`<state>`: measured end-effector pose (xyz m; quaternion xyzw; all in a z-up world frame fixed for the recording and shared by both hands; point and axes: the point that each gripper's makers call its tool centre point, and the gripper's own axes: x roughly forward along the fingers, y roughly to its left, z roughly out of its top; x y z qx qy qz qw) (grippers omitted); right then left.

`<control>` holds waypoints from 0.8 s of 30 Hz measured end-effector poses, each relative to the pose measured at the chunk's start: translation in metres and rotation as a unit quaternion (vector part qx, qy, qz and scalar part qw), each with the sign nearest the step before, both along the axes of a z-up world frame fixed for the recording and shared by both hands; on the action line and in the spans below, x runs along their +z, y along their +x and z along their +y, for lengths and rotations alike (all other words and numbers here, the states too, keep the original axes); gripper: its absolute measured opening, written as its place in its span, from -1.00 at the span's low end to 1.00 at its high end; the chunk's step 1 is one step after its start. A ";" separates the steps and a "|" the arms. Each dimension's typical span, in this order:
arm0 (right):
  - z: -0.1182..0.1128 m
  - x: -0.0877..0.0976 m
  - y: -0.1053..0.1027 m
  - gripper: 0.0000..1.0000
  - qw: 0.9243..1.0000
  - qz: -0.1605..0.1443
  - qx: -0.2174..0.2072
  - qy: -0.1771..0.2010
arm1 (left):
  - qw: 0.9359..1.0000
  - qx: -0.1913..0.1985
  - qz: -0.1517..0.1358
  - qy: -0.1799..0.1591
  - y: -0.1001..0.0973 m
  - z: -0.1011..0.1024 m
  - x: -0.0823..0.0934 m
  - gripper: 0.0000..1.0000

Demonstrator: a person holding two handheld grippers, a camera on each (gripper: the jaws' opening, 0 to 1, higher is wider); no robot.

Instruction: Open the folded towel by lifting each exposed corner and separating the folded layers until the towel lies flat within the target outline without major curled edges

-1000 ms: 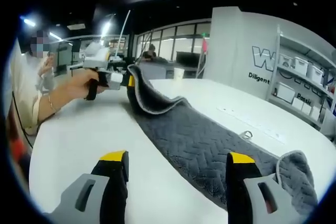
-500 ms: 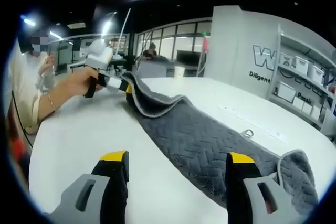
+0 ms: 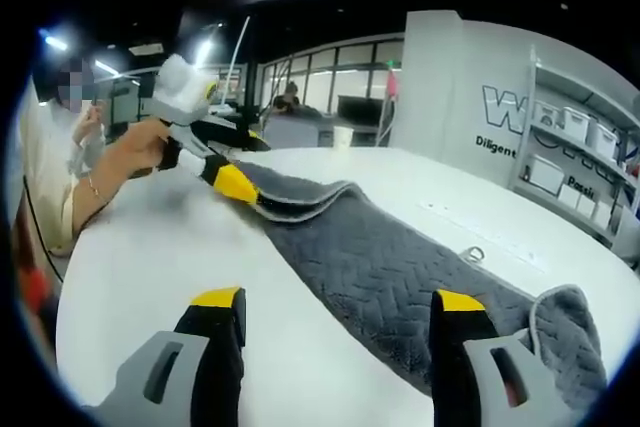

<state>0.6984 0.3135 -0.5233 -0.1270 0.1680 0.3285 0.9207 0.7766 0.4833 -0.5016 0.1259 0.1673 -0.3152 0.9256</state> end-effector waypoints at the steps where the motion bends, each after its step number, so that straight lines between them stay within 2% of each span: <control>1: 0.000 0.000 0.000 0.47 1.000 0.001 0.000 0.000 | 1.000 -0.007 -0.002 0.006 -0.002 -0.003 -0.002 0.84; 6: 0.001 0.000 -0.002 0.47 1.000 0.000 0.003 -0.001 | 0.997 -0.016 -0.019 0.070 -0.002 -0.011 -0.016 0.80; 14: -0.002 0.005 -0.002 0.45 1.000 -0.008 0.000 -0.001 | 0.990 -0.007 -0.059 0.125 0.003 -0.011 -0.020 0.59; 17: -0.001 0.007 -0.003 0.46 1.000 -0.012 0.002 -0.002 | 0.989 -0.005 -0.061 0.135 0.005 -0.010 -0.023 0.45; 20: 0.000 0.007 -0.004 0.46 1.000 -0.011 0.005 -0.001 | 0.990 -0.010 -0.066 0.126 0.005 -0.012 -0.021 0.28; 23: -0.001 0.007 -0.004 0.45 1.000 -0.010 0.004 0.000 | 0.990 -0.016 -0.075 0.122 0.005 -0.014 -0.019 -0.11; 24: -0.001 0.007 -0.004 0.45 1.000 -0.009 0.003 0.000 | 0.989 -0.018 -0.079 0.121 0.004 -0.015 -0.017 -0.34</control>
